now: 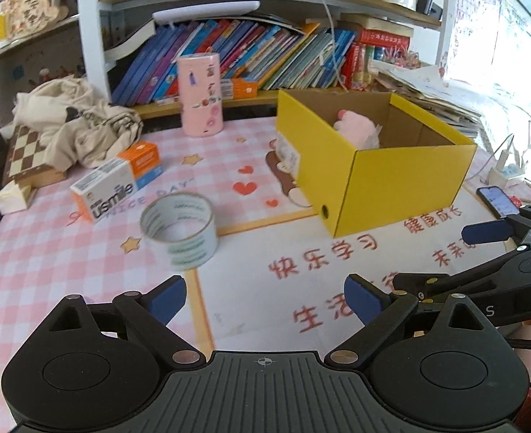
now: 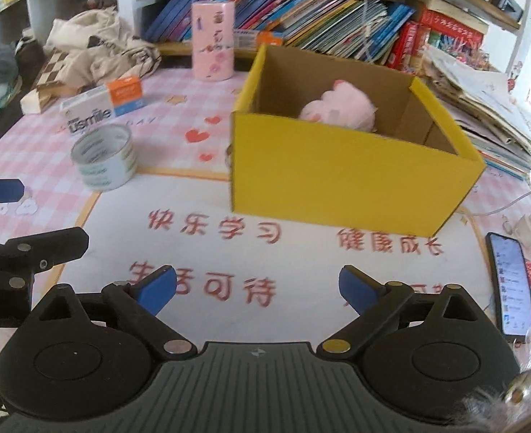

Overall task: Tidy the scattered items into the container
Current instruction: 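Raise both open grippers up and away from the yellow box, then lower the right gripper over the tape roll while the left approaches the usmile box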

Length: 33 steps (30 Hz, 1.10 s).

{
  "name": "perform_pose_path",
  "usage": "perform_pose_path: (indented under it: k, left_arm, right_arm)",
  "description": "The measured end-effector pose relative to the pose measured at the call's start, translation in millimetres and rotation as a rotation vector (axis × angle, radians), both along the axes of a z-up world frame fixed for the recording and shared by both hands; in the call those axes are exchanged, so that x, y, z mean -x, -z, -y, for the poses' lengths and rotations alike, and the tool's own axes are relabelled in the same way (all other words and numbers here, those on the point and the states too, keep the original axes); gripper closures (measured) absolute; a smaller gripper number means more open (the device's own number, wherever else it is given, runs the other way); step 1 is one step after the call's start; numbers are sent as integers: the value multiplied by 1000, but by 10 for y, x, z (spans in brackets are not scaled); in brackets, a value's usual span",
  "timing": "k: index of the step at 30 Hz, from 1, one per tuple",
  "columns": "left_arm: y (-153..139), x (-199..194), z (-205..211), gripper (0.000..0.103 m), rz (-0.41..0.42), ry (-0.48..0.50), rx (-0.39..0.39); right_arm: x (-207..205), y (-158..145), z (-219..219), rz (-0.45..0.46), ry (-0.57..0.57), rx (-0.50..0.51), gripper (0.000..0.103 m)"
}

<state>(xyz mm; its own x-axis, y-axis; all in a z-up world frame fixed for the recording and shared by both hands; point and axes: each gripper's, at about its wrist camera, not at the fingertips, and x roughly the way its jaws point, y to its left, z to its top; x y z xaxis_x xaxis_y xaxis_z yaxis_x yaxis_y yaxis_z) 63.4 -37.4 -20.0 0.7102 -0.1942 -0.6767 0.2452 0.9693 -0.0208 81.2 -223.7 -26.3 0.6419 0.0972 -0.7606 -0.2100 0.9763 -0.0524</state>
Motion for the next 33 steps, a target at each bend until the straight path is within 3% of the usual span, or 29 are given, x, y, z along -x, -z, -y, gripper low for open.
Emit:
perform_pose_path:
  k: [22,33]
  left_arm:
    - [-5,280,-792,6,5,-149,7]
    - [22,239,-986,6,-8,-226,25]
  right_arm:
    - [65,54,-919,-19,-179,24,3]
    - [-60,66,-1143,-32,-258,36,3]
